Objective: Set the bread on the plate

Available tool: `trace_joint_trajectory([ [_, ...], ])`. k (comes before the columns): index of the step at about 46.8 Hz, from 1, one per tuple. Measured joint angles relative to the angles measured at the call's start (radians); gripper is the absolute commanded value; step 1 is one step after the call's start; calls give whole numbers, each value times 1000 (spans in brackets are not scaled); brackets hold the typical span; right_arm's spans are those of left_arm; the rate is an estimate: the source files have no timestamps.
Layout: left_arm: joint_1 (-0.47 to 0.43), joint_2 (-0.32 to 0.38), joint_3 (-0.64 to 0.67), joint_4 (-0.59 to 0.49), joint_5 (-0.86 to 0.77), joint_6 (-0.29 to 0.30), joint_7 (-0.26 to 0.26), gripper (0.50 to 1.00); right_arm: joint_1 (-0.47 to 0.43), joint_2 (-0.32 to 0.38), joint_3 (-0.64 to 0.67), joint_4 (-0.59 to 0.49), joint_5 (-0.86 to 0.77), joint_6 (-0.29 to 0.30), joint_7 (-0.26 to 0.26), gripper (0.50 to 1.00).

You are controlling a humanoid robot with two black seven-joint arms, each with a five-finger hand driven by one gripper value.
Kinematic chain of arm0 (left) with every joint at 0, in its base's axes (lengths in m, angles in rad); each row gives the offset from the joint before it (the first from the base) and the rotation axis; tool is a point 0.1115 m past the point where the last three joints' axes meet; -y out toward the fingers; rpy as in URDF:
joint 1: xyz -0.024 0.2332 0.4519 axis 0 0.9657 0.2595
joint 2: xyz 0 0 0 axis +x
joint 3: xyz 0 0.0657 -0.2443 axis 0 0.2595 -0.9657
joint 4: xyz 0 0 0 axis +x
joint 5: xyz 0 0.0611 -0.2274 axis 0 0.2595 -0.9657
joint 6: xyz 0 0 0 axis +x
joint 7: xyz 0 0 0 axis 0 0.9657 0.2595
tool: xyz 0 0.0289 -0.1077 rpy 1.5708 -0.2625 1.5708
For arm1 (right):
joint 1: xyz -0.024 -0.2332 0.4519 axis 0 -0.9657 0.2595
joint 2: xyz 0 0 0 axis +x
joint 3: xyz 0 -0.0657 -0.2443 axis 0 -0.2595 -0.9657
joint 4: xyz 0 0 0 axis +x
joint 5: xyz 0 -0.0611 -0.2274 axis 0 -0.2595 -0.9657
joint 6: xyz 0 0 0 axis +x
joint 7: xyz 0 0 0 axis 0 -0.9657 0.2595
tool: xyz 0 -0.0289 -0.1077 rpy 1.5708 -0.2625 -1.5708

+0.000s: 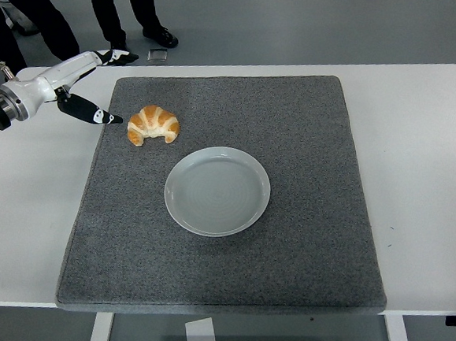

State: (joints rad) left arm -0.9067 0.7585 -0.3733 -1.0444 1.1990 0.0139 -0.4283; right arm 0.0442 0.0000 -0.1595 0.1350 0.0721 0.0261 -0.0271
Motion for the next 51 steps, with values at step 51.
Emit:
trace_joint_trajectory([
  [51,11,-312,43,378,-51,44,-1,943,0,0,0,0,0,0,0,952],
])
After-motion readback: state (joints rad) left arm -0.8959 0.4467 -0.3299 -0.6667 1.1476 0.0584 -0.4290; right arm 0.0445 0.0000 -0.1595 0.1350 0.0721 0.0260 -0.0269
